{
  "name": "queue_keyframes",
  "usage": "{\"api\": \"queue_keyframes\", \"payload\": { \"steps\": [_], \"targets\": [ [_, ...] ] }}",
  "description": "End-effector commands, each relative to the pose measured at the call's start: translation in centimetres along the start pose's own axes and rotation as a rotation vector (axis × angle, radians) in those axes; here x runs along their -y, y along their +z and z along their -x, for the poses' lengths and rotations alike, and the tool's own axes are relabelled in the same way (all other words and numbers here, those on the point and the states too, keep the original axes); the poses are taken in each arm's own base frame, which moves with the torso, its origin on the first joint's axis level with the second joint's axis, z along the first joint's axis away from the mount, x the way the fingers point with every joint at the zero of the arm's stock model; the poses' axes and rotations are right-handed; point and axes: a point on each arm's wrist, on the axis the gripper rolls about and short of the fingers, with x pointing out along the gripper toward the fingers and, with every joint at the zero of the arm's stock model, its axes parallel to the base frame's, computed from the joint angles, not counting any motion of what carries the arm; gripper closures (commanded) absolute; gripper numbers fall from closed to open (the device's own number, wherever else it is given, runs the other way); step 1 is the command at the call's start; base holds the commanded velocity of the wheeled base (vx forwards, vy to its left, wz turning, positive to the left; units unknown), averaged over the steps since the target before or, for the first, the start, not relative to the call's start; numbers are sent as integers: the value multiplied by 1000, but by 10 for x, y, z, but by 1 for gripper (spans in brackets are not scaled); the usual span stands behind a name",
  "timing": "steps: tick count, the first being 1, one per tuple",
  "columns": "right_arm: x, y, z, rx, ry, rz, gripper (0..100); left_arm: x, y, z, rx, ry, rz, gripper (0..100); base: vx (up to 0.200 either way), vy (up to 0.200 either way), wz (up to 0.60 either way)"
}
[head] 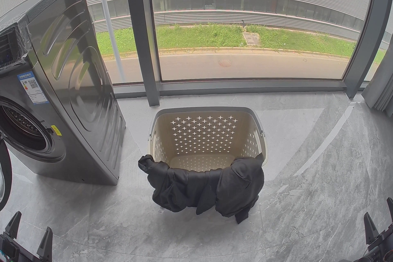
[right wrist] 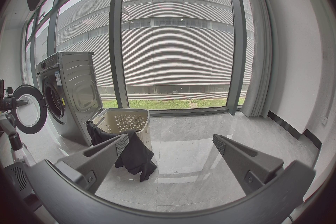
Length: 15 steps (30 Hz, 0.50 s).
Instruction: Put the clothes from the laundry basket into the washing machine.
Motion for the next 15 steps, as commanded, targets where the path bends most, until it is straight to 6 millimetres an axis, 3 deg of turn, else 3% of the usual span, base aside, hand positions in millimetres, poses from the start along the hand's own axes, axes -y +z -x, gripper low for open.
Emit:
{"api": "queue_keyframes", "payload": {
  "steps": [1,15],
  "targets": [
    [0,-5,-1,-7,0,1,0,0,-5,0,0,0,-1,0,0,0,0],
    [0,-5,0,-5,1,-1,0,0,-5,0,0,0,8,0,0,0,0]
  ]
}}
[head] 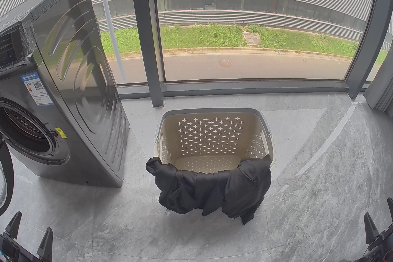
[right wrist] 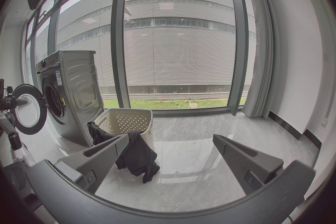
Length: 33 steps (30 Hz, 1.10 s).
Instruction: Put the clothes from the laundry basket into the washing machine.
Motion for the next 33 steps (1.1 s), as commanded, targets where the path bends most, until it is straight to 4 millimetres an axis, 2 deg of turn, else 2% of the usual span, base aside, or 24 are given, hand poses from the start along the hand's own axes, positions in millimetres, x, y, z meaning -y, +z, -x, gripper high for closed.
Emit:
{"api": "queue_keyframes", "payload": {
  "steps": [1,8,12,14,16,18,19,21,22,23,27,28,29,33],
  "targets": [
    [0,-5,0,-5,1,-3,0,0,-5,0,0,2,-1,0,0,0,0],
    [0,-4,0,6,2,6,0,0,-5,0,0,2,-8,0,0,0,0],
    [1,63,23,234,11,0,0,0,-5,0,0,2,-8,0,0,0,0],
    [2,89,26,192,35,8,0,0,-5,0,0,2,-8,0,0,0,0],
    [2,100,19,67,110,14,0,0,-5,0,0,2,-8,0,0,0,0],
    [1,101,13,1,146,21,0,0,-5,0,0,0,-8,0,0,0,0],
    [-1,96,-7,-162,212,42,0,0,-5,0,0,2,-8,0,0,0,0],
    [-3,87,-27,-300,262,53,0,0,-5,0,0,2,-8,0,0,0,0],
    [-3,86,-30,-319,271,55,0,0,-5,0,-2,0,-8,0,0,0,0],
    [-7,82,-45,-407,347,64,0,0,-5,0,0,0,-8,0,0,0,0],
    [-21,75,-88,-547,524,100,0,0,-5,0,-2,2,-8,0,0,0,0],
    [-21,75,-88,-547,524,100,0,0,-5,0,-2,2,-8,0,0,0,0],
    [-28,73,-106,-577,540,104,0,0,-5,0,0,2,-8,0,0,0,0],
    [-39,61,-144,-657,547,107,0,0,-5,0,0,0,-8,0,0,0,0]
  ]
}}
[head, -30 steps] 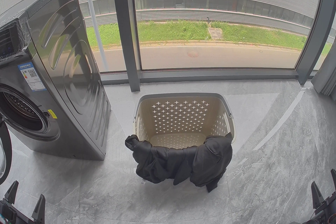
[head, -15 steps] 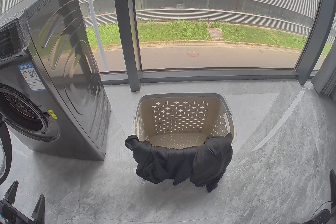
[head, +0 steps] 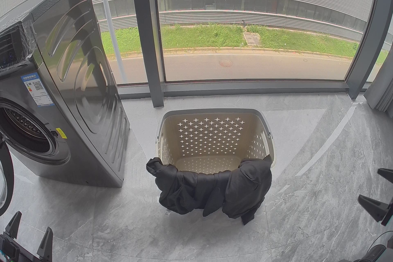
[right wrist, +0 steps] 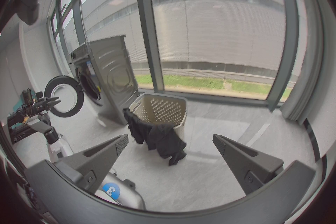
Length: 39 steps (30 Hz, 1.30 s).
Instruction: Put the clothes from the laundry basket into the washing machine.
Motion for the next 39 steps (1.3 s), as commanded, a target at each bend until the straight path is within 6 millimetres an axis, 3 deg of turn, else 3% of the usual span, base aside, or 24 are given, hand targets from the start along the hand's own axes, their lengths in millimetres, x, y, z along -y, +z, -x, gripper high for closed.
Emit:
{"api": "queue_keyframes", "payload": {
  "steps": [1,4,14,24,30,32,39],
  "targets": [
    [3,-11,-100,-370,195,-6,0,0,-5,0,-2,0,0,0,0,0,0],
    [1,-10,-121,-390,217,1,0,0,-5,0,0,0,0,0,0,0,0],
    [-10,-4,-163,-393,281,3,0,0,-5,0,0,-2,0,0,0,0,0],
    [-25,6,-187,-401,312,-35,0,0,-5,0,0,1,0,0,0,0,0],
    [-24,-2,-211,-413,297,-44,0,0,-5,0,0,0,0,0,0,0,0],
    [-18,-13,-231,-405,243,-45,0,0,-5,0,0,0,0,0,0,0,0],
    [-8,-33,-266,-399,190,-39,0,0,-5,0,0,-2,0,0,0,0,0]
  ]
}}
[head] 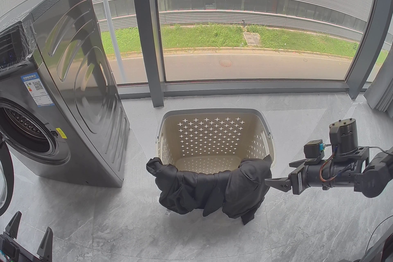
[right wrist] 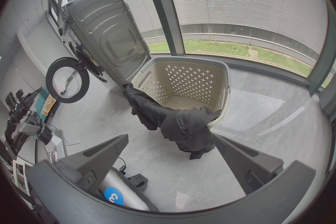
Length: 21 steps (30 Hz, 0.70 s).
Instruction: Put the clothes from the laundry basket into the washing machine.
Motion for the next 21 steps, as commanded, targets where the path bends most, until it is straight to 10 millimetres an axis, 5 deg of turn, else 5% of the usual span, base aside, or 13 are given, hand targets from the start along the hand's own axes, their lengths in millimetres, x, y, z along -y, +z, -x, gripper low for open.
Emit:
{"api": "queue_keyframes", "payload": {
  "steps": [1,11,21],
  "targets": [
    [15,-16,-39,-70,-31,-19,0,0,-5,0,0,1,0,0,0,0,0],
    [22,-12,-100,-59,-80,54,0,0,-5,0,0,0,0,0,0,0,0],
    [24,-13,-126,-69,-133,99,0,0,-5,0,0,1,0,0,0,0,0]
  ]
}}
